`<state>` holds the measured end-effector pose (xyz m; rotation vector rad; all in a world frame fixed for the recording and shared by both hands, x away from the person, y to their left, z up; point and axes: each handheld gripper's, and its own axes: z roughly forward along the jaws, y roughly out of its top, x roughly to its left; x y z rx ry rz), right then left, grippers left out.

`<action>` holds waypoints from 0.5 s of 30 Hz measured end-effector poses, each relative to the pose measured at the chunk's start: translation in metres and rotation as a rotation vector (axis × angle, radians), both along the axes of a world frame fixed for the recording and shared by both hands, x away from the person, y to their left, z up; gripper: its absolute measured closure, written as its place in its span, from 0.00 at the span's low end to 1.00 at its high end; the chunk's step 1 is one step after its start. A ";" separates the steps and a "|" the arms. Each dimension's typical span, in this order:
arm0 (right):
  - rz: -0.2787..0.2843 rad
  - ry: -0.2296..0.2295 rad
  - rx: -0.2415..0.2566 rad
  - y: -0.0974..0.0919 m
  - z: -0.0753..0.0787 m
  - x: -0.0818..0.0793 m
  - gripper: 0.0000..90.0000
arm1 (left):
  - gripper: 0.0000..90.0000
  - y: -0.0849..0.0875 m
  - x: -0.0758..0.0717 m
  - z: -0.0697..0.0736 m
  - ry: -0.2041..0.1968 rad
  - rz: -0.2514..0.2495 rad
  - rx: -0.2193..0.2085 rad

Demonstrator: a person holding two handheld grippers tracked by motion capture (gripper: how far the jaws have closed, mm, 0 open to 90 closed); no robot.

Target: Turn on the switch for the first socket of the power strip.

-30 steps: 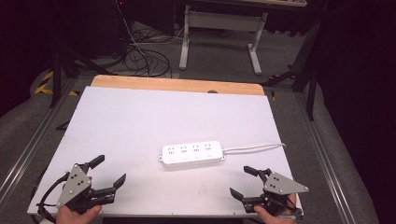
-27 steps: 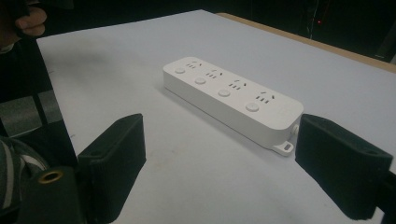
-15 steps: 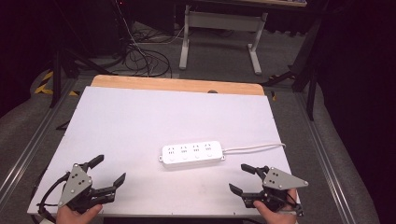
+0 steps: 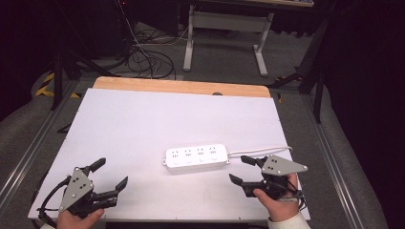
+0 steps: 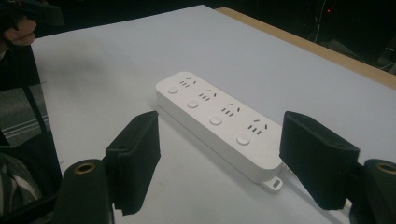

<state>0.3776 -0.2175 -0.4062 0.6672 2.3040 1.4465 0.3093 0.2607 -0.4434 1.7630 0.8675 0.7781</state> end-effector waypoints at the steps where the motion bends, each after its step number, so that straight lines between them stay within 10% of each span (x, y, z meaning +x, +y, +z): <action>1: 0.001 -0.001 -0.003 0.002 0.002 0.001 0.32 | 0.16 0.000 0.000 0.000 0.001 -0.001 0.001; 15: 0.013 0.006 -0.027 0.019 0.015 0.024 0.32 | 0.16 0.000 0.001 -0.001 0.004 0.000 0.000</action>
